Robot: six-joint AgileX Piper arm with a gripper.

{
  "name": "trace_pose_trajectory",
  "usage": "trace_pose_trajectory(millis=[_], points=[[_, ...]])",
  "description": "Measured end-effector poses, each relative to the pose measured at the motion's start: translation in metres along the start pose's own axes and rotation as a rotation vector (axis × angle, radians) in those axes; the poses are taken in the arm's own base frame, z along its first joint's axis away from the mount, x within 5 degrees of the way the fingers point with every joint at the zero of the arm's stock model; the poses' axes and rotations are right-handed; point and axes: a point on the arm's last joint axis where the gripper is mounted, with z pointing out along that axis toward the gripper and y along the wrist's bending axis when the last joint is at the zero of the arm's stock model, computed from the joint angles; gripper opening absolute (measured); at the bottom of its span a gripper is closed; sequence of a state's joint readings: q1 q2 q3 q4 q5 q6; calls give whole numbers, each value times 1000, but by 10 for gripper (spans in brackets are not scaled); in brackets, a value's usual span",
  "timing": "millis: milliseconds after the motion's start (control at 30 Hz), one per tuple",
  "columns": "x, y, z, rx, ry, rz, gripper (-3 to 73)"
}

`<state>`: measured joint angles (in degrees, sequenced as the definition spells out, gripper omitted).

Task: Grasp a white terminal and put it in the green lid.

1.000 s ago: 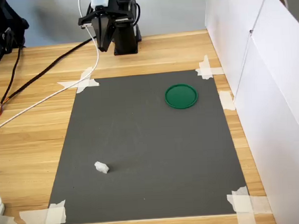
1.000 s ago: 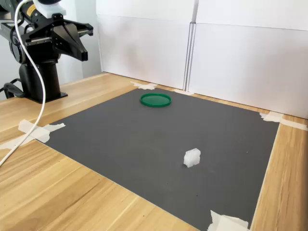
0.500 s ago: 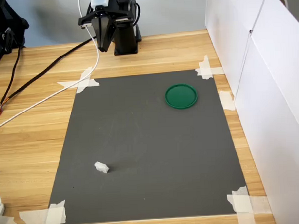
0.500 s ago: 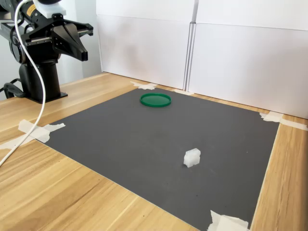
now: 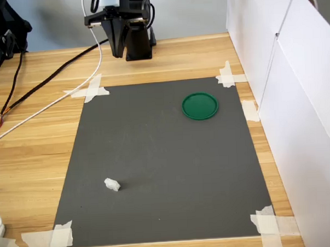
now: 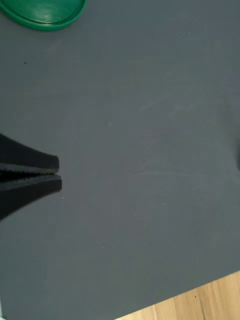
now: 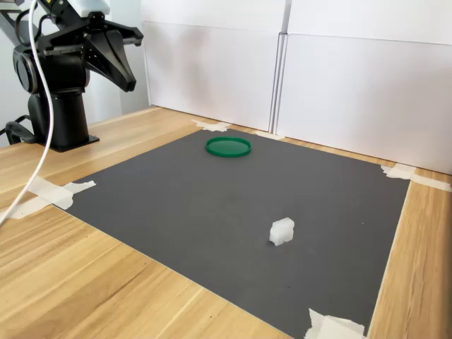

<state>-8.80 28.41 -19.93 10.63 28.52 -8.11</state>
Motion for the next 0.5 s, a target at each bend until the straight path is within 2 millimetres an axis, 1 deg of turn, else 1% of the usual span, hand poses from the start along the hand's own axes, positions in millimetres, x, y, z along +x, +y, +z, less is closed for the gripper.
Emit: trace_pose_trajectory(millis=[167,300,500], points=[[-33,-2,23,6,63,-1,-22],[-62,-4,46,12,94,-25,-22],[-105,-8,86,22,134,-171,-22]])
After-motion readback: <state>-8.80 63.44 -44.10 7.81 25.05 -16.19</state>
